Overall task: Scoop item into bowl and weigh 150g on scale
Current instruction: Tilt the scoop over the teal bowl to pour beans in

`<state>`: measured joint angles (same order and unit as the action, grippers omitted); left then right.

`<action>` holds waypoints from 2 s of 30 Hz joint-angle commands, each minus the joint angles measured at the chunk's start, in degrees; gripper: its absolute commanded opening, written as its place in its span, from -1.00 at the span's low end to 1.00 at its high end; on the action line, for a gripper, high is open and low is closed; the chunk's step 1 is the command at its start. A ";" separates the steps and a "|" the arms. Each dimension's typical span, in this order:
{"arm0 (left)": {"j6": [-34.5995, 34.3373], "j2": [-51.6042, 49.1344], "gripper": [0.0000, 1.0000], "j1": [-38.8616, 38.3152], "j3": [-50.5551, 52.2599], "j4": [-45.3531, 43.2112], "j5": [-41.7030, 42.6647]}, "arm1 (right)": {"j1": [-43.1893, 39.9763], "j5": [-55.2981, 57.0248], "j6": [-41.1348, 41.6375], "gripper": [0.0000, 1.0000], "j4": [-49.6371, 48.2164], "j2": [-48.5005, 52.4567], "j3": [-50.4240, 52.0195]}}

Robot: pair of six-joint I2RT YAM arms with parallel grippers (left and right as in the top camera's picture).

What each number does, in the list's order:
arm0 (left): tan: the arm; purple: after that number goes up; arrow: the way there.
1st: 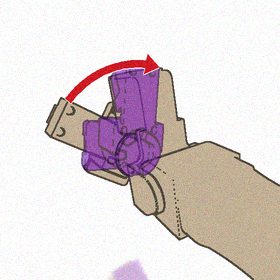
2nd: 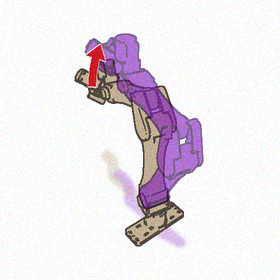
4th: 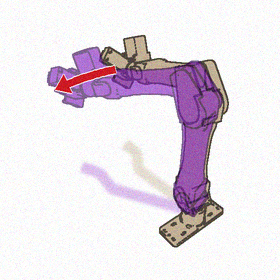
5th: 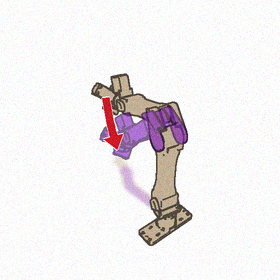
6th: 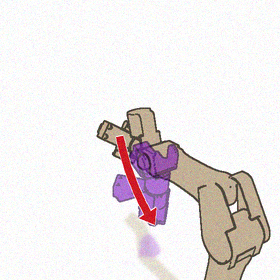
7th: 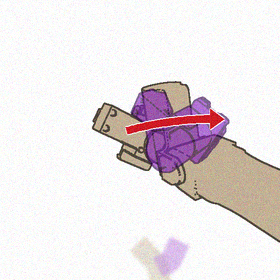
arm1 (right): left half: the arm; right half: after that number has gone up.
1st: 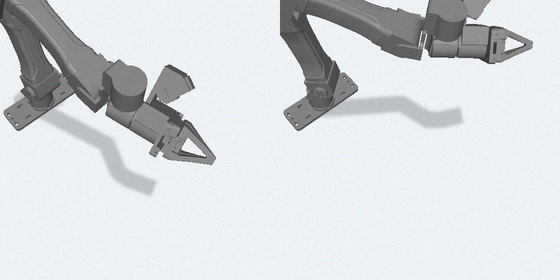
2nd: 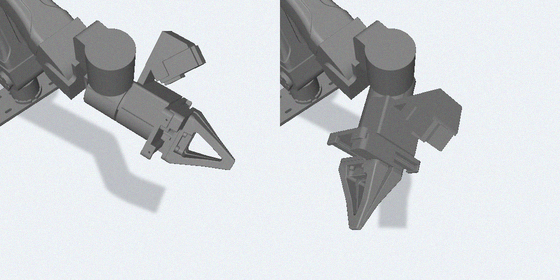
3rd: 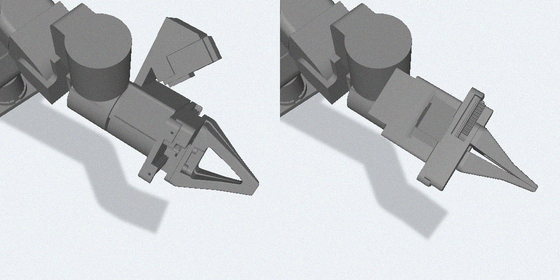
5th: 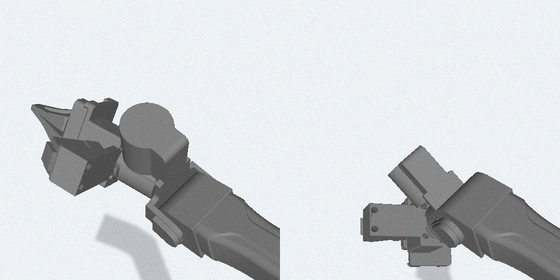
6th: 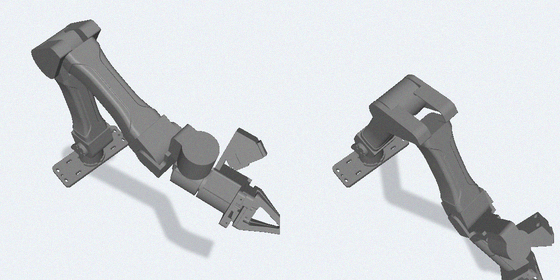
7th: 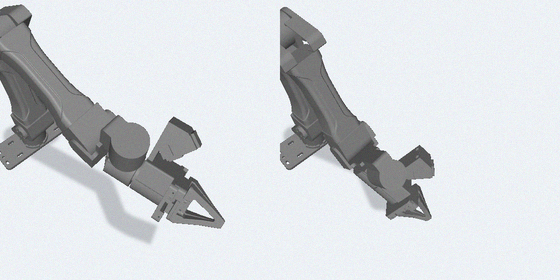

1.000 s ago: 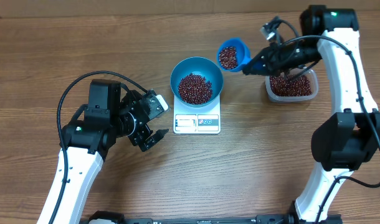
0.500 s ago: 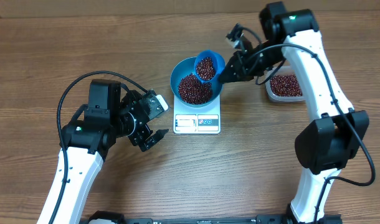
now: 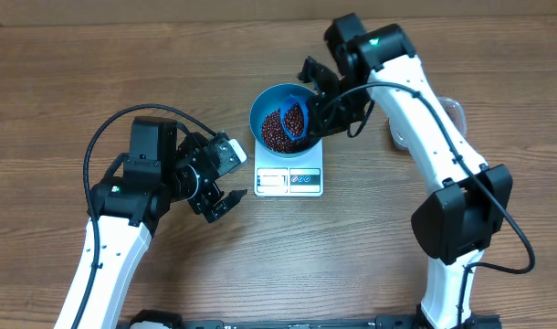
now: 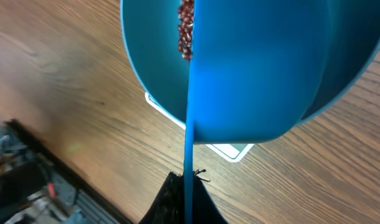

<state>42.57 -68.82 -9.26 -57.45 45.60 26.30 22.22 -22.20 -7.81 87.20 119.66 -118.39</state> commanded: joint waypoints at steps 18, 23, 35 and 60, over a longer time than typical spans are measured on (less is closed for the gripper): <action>1.11 -0.31 0.99 0.24 0.35 0.04 0.09 | 3.91 13.84 4.79 -0.92 -6.14 -0.11 -1.90; 1.11 -0.31 0.99 0.24 0.35 0.04 0.09 | 5.57 17.33 4.81 -0.92 -6.12 -0.11 -1.90; 1.11 -0.31 0.99 0.24 0.35 0.04 0.09 | 10.69 25.83 4.85 -0.92 -5.95 -0.11 -1.90; 1.11 -0.31 0.99 0.24 0.35 0.04 0.09 | 11.91 34.18 4.83 -0.92 -5.68 -0.11 -1.90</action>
<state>42.57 -68.82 -9.26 -57.45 45.60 26.30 33.76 9.89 -3.22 81.71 119.66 -118.39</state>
